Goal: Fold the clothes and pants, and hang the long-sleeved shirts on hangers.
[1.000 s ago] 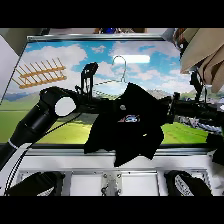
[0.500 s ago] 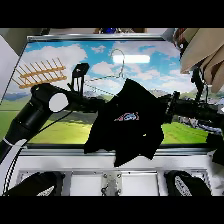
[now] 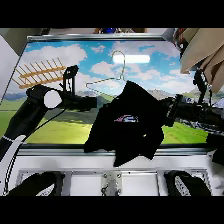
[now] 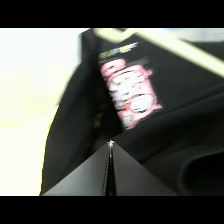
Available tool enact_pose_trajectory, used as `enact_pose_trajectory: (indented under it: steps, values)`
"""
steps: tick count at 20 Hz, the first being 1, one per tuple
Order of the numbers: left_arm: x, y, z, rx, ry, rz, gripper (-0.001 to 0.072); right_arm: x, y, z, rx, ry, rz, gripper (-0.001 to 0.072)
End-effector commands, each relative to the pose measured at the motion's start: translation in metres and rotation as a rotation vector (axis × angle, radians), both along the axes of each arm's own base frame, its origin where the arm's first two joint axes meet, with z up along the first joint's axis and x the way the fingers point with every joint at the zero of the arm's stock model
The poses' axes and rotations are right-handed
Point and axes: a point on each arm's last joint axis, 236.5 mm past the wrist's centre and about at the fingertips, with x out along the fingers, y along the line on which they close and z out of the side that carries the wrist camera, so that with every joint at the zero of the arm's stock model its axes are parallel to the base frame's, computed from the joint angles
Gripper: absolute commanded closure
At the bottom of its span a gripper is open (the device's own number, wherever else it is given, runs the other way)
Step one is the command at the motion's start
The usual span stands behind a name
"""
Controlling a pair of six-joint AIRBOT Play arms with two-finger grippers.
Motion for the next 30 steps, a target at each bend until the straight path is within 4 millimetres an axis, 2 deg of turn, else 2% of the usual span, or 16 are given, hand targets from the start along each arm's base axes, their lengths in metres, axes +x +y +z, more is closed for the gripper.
enact_pose_trajectory:
  steps: [1,2,5,7,9,11,13,15,16,17,18,21,25,27,30]
  values:
    - [-0.003,-0.016,0.013,-0.078,-0.022,-0.013,0.0405,-0.003,0.000,-0.003,-0.008,0.018,0.004,0.0699]
    - [-0.006,-0.014,0.021,-0.095,-0.025,0.009,0.0139,-0.004,0.001,-0.003,-0.008,0.021,0.008,0.0698]
    - [-0.012,-0.013,0.044,-0.130,-0.069,0.015,0.0120,-0.004,0.001,-0.003,-0.008,0.021,0.008,0.0698]
    - [-0.020,-0.022,0.041,-0.123,-0.062,-0.019,0.0120,-0.004,0.001,-0.003,-0.005,0.026,0.007,0.0698]
    - [-0.027,-0.037,0.025,-0.103,-0.021,-0.058,0.0120,-0.005,0.001,-0.003,-0.005,0.027,0.010,0.0699]
    - [-0.037,-0.048,0.001,-0.056,0.043,-0.103,0.0121,-0.005,0.001,-0.003,-0.005,0.027,0.009,0.0698]
    - [-0.046,-0.048,-0.021,-0.007,0.121,-0.122,0.0121,-0.005,0.001,-0.003,-0.005,0.027,0.009,0.0698]
    - [-0.052,-0.044,-0.032,0.022,0.169,-0.130,0.0122,-0.005,0.001,-0.003,-0.005,0.027,0.009,0.0698]
    - [-0.053,-0.043,-0.032,0.024,0.171,-0.132,0.0218,-0.005,0.001,-0.003,-0.005,0.027,0.009,0.0698]
    - [-0.053,-0.043,-0.029,0.025,0.161,-0.136,0.0422,-0.005,0.001,-0.003,-0.005,0.027,0.009,0.0698]
    - [-0.050,-0.037,-0.026,0.043,0.133,-0.134,0.0679,-0.005,0.001,-0.003,-0.005,0.027,0.009,0.0698]
    - [-0.033,0.003,-0.011,0.132,0.049,-0.075,0.0691,-0.006,0.001,0.000,-0.006,0.016,0.008,0.0699]
    - [-0.022,0.051,0.000,0.135,0.061,0.039,0.0691,-0.013,0.002,0.010,0.003,0.002,-0.007,0.0699]
    - [-0.018,0.061,-0.002,0.143,0.072,0.059,0.0691,-0.017,0.002,0.016,0.005,-0.011,-0.011,0.0699]
    - [-0.012,0.059,-0.012,0.149,0.082,0.057,0.0691,-0.023,0.004,0.022,0.020,-0.003,-0.022,0.0698]
